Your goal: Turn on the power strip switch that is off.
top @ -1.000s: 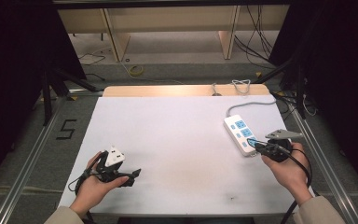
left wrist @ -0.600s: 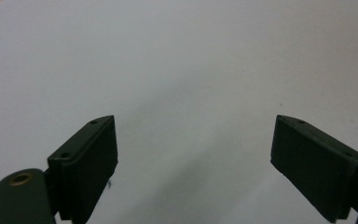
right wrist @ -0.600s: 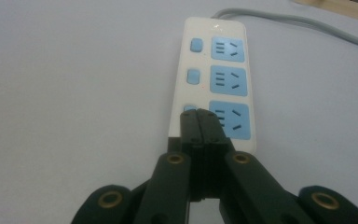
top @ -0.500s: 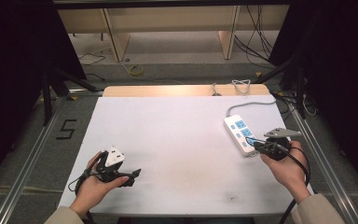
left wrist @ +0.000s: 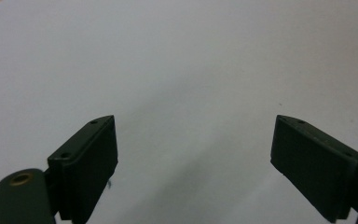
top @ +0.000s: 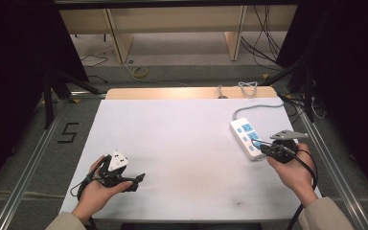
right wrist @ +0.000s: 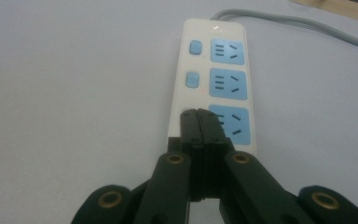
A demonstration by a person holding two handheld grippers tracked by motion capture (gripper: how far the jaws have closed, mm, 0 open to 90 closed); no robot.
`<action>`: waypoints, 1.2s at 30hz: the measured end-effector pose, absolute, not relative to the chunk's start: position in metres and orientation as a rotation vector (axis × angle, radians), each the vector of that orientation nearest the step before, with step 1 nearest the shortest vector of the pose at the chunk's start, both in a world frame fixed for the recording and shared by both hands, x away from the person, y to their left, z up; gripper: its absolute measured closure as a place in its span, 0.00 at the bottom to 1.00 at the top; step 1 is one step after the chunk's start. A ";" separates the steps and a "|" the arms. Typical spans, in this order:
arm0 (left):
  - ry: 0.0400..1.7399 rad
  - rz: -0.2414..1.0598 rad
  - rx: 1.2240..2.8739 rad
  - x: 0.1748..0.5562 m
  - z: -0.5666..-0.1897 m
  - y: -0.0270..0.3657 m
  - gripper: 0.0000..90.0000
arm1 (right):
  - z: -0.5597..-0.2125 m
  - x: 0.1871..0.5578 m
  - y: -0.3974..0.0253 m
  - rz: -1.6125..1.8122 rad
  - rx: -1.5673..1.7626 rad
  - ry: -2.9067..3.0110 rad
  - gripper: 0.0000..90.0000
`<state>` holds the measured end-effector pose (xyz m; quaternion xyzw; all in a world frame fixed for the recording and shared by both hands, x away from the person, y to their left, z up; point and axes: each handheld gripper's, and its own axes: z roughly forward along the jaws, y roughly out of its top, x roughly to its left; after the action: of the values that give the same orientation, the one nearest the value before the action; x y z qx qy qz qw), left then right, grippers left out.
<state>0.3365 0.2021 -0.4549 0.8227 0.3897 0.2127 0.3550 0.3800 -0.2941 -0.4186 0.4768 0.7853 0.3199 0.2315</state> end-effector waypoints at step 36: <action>1.009 0.550 2.125 0.336 -0.455 0.202 0.16 | -0.416 0.396 -0.291 0.872 1.336 2.149 1.00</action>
<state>0.3364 0.2021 -0.4549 0.8222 0.3905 0.2127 0.3552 0.3963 -0.2910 -0.4158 0.4857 0.7813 0.3171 0.2305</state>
